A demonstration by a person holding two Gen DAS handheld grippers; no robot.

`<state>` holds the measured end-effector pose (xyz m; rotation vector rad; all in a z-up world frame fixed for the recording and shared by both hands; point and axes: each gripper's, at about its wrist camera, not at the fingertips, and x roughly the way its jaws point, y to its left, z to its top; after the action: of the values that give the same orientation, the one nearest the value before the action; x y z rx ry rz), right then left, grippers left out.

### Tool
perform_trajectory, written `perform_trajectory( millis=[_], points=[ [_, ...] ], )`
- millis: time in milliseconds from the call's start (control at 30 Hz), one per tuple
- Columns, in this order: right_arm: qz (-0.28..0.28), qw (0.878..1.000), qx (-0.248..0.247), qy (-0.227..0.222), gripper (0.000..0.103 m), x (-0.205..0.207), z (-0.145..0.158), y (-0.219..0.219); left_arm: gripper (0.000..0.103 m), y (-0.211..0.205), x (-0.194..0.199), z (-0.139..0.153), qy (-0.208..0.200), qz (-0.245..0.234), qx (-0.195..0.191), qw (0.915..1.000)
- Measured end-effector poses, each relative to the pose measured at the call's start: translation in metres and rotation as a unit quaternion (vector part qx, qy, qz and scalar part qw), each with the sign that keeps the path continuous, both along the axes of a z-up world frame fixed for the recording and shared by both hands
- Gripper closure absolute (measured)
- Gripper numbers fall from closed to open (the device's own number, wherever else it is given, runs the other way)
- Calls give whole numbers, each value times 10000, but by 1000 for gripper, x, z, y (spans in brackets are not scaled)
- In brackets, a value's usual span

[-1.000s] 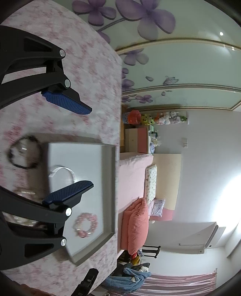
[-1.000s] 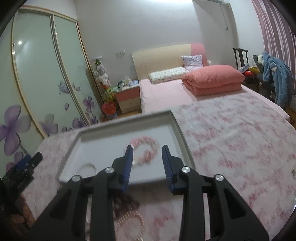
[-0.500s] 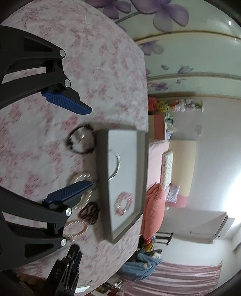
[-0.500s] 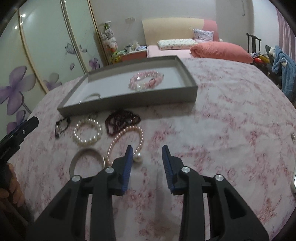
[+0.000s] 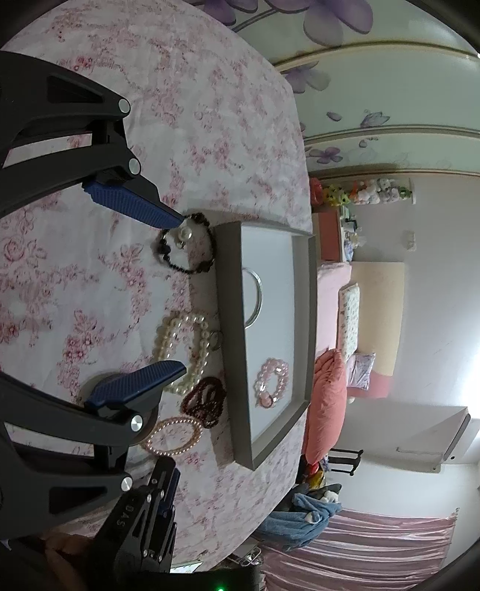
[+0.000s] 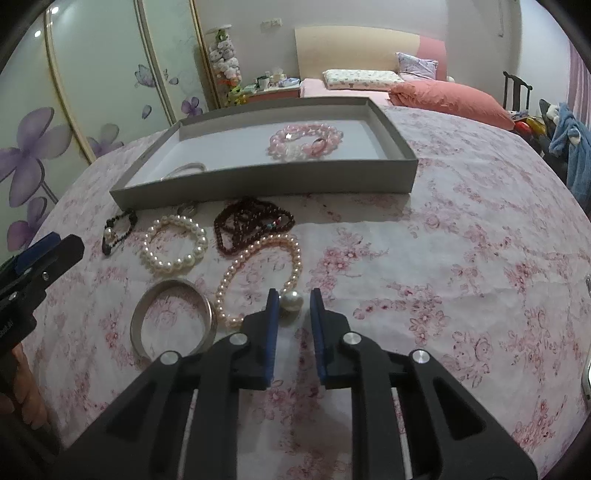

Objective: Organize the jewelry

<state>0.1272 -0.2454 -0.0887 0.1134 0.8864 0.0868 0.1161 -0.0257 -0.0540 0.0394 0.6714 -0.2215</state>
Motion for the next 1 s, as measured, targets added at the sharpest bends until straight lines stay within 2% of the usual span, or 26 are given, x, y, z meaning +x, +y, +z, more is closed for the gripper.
perform_trajectory(
  millis=[167,333,533,733,900,967,1000],
  points=[
    [-26,10000,-9,14,89,0,0,-4,28,-15,2,-6,237,-211,-26,9995],
    [-201,9998,46,28,90,-1,0,-16,21,-35,1,-11,390,-437,38,9983],
    [-693,9976,15,33,90,-4,-2,-47,13,-63,3,-24,750,-720,247,9943],
    [-689,9976,44,28,90,-6,-3,-55,9,-85,5,-36,967,-797,555,9906],
    [-651,9978,87,28,90,-6,-3,-55,10,-91,14,-42,1182,-636,670,9887],
    [-624,9980,90,28,90,-4,-3,-53,16,-88,14,-41,1153,-611,655,9893],
    [-590,9982,92,28,90,-4,-3,-51,23,-87,14,-40,1127,-603,661,9896]
  ],
)
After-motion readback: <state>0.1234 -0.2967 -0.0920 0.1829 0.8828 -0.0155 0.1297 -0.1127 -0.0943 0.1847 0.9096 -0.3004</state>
